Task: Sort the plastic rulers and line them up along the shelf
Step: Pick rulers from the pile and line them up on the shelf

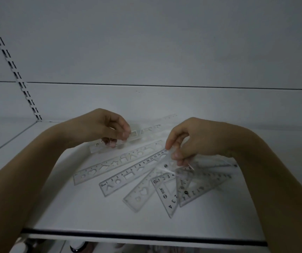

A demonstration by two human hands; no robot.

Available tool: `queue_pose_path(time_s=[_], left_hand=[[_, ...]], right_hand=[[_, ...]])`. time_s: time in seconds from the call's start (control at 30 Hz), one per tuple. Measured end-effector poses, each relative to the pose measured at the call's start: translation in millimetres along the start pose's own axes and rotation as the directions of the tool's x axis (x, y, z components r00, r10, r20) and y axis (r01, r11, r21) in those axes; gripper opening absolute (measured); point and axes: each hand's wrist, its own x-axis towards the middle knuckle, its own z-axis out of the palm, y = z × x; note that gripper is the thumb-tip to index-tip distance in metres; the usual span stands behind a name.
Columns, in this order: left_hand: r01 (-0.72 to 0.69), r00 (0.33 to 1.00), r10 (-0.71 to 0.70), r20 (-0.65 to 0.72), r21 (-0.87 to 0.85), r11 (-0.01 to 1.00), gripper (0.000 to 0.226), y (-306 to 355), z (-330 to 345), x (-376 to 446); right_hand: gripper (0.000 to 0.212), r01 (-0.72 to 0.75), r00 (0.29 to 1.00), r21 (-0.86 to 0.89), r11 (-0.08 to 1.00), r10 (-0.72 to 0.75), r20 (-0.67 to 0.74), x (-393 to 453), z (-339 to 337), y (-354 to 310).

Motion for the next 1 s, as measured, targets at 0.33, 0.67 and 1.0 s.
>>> queue_pose_path(time_s=[0.33,0.67,1.0], left_hand=[[-0.088,0.99,0.081,-0.115,-0.053,0.995,0.021,-4.0,-6.8,-3.4],[0.033,0.901,0.143,-0.41,0.394,0.919,0.028,-11.8,4.8,-13.1],[0.135,0.883,0.098,-0.458,0.449,0.883,0.03,-48.1,-72.7,-115.8]], right_hand=[[0.019,0.28,0.93,0.385,0.88,-0.148,-0.338,10.4,-3.6,2.4],[0.03,0.083,0.86,-0.044,0.996,-0.094,-0.501,27.6,15.3,-4.5],[0.066,0.236,0.891,-0.149,0.96,-0.275,-0.361,33.0,71.8,-108.3]])
